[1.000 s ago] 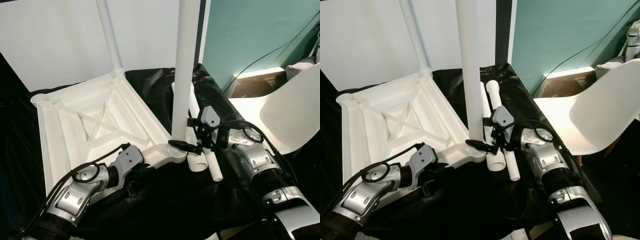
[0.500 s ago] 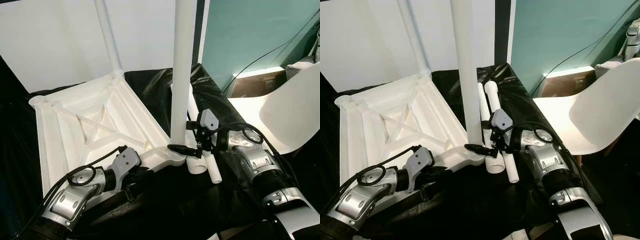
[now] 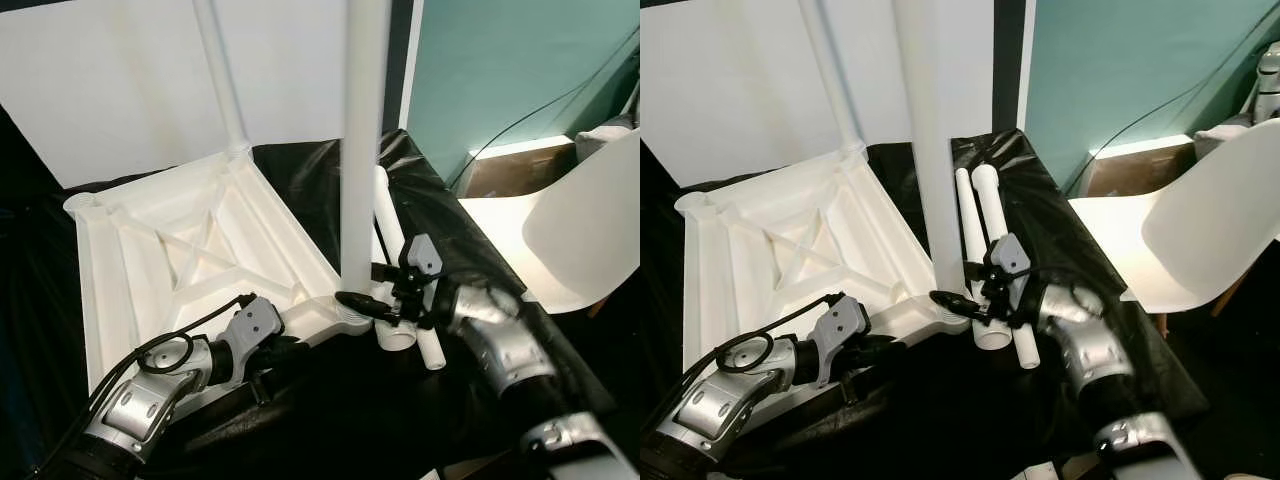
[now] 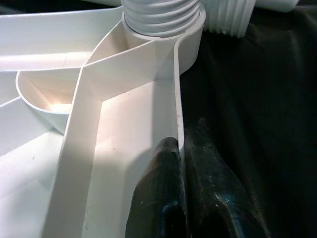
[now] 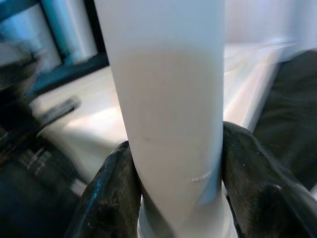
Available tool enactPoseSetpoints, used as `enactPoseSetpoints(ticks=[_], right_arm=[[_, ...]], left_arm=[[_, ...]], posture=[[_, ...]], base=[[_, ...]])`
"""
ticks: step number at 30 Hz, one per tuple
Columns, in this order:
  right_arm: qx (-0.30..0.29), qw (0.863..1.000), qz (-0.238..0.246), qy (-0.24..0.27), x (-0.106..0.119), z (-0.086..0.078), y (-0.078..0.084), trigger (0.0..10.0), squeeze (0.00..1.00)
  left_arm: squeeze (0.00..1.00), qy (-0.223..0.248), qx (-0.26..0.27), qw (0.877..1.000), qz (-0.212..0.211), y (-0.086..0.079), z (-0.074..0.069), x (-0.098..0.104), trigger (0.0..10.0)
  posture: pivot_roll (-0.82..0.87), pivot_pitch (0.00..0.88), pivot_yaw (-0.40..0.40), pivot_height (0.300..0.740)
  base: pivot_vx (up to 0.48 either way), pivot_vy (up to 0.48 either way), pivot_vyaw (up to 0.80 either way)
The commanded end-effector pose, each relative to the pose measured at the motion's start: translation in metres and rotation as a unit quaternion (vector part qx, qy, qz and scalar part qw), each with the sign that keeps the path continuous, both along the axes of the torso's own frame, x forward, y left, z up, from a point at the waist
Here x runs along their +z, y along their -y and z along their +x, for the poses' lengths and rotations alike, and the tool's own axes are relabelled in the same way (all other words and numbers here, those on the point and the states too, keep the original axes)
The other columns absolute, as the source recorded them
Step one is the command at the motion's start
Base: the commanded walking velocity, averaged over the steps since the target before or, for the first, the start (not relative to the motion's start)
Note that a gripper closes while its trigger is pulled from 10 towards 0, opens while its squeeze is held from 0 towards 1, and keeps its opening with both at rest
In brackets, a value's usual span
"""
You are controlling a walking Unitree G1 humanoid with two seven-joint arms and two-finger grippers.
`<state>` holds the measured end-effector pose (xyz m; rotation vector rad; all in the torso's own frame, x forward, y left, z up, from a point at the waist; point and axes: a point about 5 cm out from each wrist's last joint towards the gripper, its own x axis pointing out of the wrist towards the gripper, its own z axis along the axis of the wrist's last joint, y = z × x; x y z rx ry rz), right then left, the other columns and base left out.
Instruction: Building children table
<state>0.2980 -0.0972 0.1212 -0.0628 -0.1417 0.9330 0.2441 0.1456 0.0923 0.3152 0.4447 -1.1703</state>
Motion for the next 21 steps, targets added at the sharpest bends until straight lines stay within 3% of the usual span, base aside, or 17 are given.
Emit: enactPoseSetpoints(ticks=[1, 2, 4, 5, 7, 12, 13, 17, 18, 21], right_arm=[[-0.081, 0.996, 0.036, 0.005, 0.003, 0.007, -0.002, 0.0, 0.0], [-0.081, 0.996, 0.036, 0.005, 0.003, 0.007, -0.002, 0.0, 0.0], [-0.197, 0.976, 0.076, 0.044, 0.009, 0.011, 0.006, 0.0, 0.0], [-0.197, 0.976, 0.076, 0.044, 0.009, 0.011, 0.006, 0.0, 0.0], [-0.245, 0.964, 0.08, 0.062, 0.009, 0.011, 0.006, 0.0, 0.0], [-0.24, 0.966, 0.076, 0.06, 0.009, 0.008, -0.002, 0.0, 0.0], [-0.21, 0.974, 0.064, 0.049, 0.008, 0.006, -0.011, 10.0, 0.0], [-0.182, 0.981, 0.051, 0.041, 0.006, 0.005, -0.016, 10.0, 0.0], [-0.164, 0.985, 0.045, 0.036, 0.005, 0.007, -0.015, 10.0, 1.0], [-0.142, 0.989, 0.03, 0.027, 0.005, 0.011, -0.012, 10.0, 1.0]], left_arm=[[0.0, -0.112, -0.048, 0.992, 0.019, 0.005, -0.027, -0.036, 10.0], [0.0, -0.112, -0.048, 0.992, 0.019, 0.005, -0.027, -0.036, 10.0], [0.0, -0.111, -0.048, 0.992, 0.017, 0.006, -0.026, -0.035, 10.0], [0.0, -0.111, -0.048, 0.992, 0.017, 0.006, -0.026, -0.035, 10.0], [0.0, -0.113, -0.052, 0.992, 0.018, 0.007, -0.026, -0.035, 10.0], [0.0, -0.114, -0.054, 0.992, 0.019, 0.006, -0.026, -0.034, 10.0], [0.0, -0.114, -0.052, 0.992, 0.018, 0.006, -0.026, -0.035, 10.0], [0.0, -0.115, -0.051, 0.992, 0.017, 0.006, -0.026, -0.036, 10.0], [0.0, -0.115, -0.05, 0.992, 0.017, 0.006, -0.026, -0.036, 10.0], [0.0, -0.115, -0.049, 0.992, 0.018, 0.006, -0.026, -0.036, 10.0]], posture=[[-0.01, 0.0, 0.037, 0.74], [-0.01, 0.0, 0.037, 0.74], [-0.01, 0.0, 0.041, 0.74], [-0.01, 0.0, 0.041, 0.74], [0.0, 0.0, 0.042, 0.74], [0.0, 0.0, 0.04, 0.74], [0.0, 0.0, 0.037, 0.74], [0.0, 0.0, 0.037, 0.74], [0.0, 0.0, 0.038, 0.74], [0.0, 0.0, 0.038, 0.74]], base=[[0.0, 0.0, 0.0], [0.0, 0.0, 0.0], [0.0, 0.0, 0.0], [0.0, 0.0, 0.0], [0.0, 0.0, 0.0], [0.0, 0.0, 0.0], [0.0, 0.0, 0.0], [0.0, 0.0, 0.0], [0.0, 0.0, 0.0], [0.0, 0.0, 0.0]])
